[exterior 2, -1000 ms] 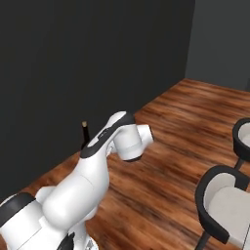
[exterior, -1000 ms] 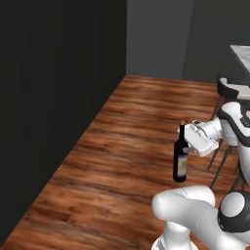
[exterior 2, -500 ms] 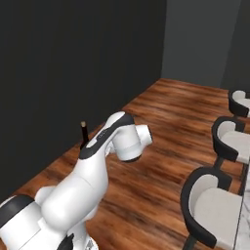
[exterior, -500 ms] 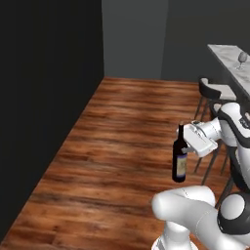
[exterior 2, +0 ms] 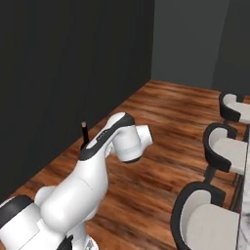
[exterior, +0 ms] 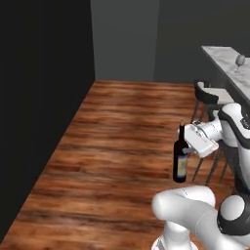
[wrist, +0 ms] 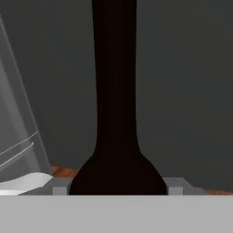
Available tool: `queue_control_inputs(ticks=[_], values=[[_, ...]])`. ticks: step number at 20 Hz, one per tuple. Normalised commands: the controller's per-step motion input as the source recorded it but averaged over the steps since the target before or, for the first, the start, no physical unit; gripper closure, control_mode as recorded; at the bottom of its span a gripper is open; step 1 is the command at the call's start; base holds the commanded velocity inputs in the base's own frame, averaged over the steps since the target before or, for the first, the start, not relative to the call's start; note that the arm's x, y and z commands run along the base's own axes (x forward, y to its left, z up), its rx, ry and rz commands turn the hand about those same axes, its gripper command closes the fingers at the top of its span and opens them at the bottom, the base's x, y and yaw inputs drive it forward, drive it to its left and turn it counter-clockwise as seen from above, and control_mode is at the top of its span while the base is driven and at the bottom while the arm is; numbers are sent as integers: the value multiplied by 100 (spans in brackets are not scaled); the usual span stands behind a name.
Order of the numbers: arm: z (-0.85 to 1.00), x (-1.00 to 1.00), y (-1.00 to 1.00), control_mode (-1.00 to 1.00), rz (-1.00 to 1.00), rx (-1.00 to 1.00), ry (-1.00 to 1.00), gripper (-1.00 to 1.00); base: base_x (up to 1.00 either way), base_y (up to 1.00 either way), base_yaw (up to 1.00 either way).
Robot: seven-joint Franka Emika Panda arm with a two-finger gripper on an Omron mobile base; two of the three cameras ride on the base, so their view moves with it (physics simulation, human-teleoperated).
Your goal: There is a wine glass and glass cup on the dining counter. Place the wine bottle next to the wine glass and the juice bottle next to the glass cup.
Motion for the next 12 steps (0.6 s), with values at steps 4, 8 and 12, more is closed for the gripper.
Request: queue_control_inputs(ticks=[4, 8, 12], values=[[0, 0, 0, 100, 0, 0, 0, 100, 83, -11, -6], [0, 0, 0, 100, 0, 0, 0, 100, 84, -11, -6], [0, 0, 0, 100, 0, 0, 0, 100, 83, -11, -6]])
